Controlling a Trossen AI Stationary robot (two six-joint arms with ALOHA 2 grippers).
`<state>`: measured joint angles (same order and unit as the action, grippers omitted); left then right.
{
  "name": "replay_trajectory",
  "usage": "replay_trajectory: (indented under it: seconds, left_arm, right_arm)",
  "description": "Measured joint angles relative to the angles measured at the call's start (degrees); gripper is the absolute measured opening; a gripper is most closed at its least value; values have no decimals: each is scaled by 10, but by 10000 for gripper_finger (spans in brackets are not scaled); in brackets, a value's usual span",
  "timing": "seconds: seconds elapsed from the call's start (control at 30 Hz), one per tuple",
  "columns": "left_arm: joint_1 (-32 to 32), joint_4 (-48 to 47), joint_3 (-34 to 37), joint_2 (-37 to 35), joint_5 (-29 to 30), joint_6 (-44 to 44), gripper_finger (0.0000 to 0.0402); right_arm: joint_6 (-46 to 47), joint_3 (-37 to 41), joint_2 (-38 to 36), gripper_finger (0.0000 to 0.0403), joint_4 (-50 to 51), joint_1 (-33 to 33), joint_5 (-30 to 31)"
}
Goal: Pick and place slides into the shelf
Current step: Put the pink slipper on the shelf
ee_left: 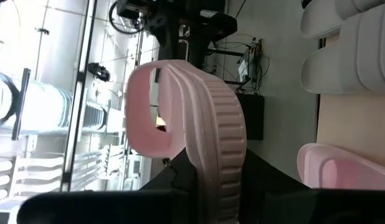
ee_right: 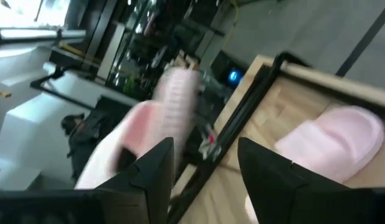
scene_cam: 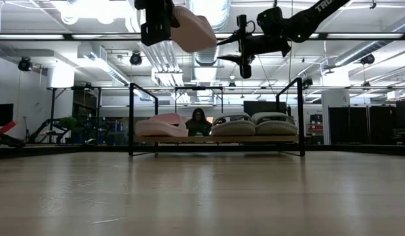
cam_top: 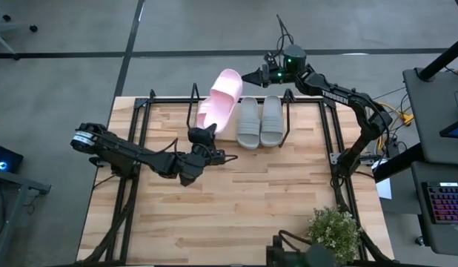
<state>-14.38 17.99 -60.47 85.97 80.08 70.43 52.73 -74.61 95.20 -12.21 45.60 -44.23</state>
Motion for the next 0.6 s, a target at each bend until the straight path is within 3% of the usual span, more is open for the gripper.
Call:
replay_trajectory:
  seconds: [0.2,0.6]
  left_arm:
    - [3,0,5,12,19,-42,42]
    - [6,0,6,85,36,-76,42]
  right_arm:
    - [31,0,0,167,-46,23,33]
    - [61,0,-33,165,-104,73,38]
